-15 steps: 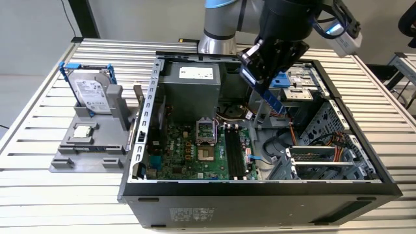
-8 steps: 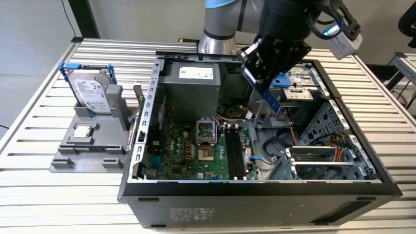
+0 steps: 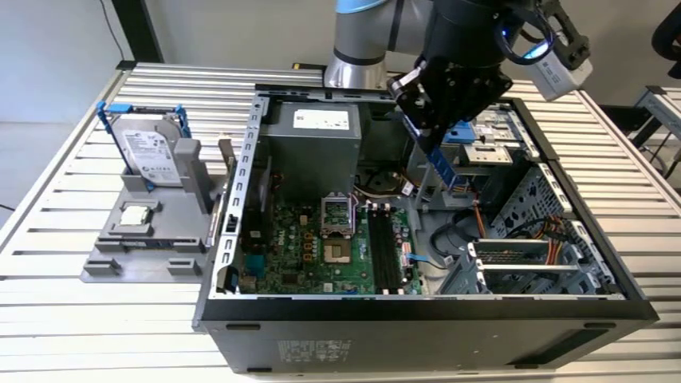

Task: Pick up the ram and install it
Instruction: 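Insert the ram into the slot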

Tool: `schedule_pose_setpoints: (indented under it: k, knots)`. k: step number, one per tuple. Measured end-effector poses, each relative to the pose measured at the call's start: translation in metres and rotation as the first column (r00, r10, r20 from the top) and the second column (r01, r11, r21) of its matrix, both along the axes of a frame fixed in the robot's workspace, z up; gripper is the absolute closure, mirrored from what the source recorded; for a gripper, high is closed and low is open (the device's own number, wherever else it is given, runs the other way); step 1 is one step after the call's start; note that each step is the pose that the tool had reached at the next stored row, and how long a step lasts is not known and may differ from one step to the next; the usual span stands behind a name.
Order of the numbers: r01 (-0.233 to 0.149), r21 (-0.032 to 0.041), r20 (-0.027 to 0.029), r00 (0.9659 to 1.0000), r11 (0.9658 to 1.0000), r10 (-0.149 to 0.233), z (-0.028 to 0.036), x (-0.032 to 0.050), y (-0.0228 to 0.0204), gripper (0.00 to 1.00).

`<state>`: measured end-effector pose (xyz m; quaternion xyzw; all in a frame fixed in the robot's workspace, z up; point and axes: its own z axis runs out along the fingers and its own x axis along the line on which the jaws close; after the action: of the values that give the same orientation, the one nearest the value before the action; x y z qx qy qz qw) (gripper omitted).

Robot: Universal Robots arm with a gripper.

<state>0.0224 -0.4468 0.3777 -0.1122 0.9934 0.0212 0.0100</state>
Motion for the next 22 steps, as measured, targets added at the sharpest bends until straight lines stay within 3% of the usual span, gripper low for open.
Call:
schedule_pose_setpoints:
  k: [7,14,22]
  knots:
    - [0.084,0.0000,-0.0003,0.9965,0.9965,-0.084,0.0000,0.0000,0.0000,1.00]
    - [0.155,0.0000,-0.0007,0.9879,0.9879,-0.155,0.0000,0.0000,0.0000,1.00]
    - [0.161,0.0001,-0.0006,0.9869,0.9869,-0.161,-0.0011,0.0000,0.0001,1.00]
